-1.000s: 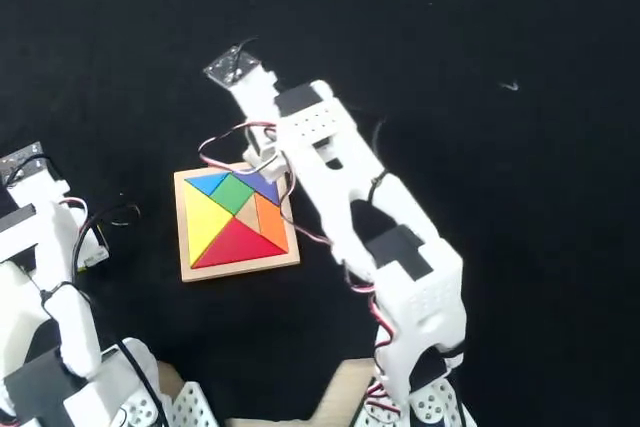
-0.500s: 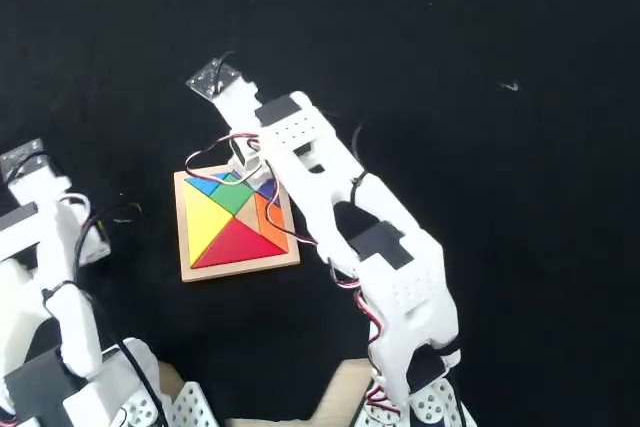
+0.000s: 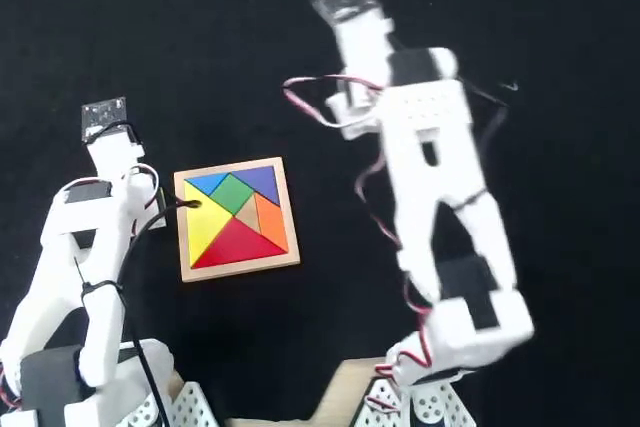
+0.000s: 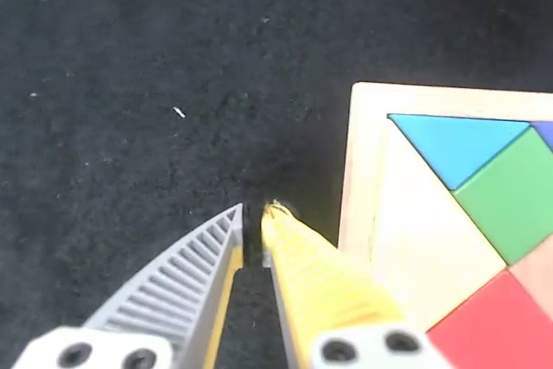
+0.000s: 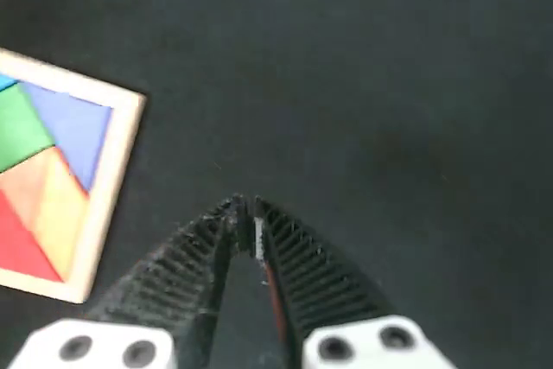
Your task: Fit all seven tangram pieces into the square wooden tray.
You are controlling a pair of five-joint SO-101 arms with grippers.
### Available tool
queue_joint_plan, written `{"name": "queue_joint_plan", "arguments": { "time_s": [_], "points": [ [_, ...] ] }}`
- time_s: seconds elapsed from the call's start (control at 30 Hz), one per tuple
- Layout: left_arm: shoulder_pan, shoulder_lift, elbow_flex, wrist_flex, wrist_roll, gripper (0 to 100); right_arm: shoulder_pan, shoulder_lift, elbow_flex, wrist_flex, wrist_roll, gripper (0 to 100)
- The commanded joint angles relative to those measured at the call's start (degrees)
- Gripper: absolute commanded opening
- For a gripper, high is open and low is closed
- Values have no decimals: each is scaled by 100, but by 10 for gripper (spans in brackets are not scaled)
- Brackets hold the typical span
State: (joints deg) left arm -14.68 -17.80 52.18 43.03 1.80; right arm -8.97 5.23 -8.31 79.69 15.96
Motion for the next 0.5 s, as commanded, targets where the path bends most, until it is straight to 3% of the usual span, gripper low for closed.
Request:
{"name": "queue_joint_plan", "arguments": {
  "time_s": [0.0,0.27,0.47],
  "points": [
    [92,62,-242,-97,-62,50,440,-945,743,-273,343,11],
    [479,1530,-1156,-35,193,29,809,-2202,3204,-1855,536,11],
    [743,1723,-1631,396,422,29,791,-2536,4233,-2532,536,11]
  ]
}}
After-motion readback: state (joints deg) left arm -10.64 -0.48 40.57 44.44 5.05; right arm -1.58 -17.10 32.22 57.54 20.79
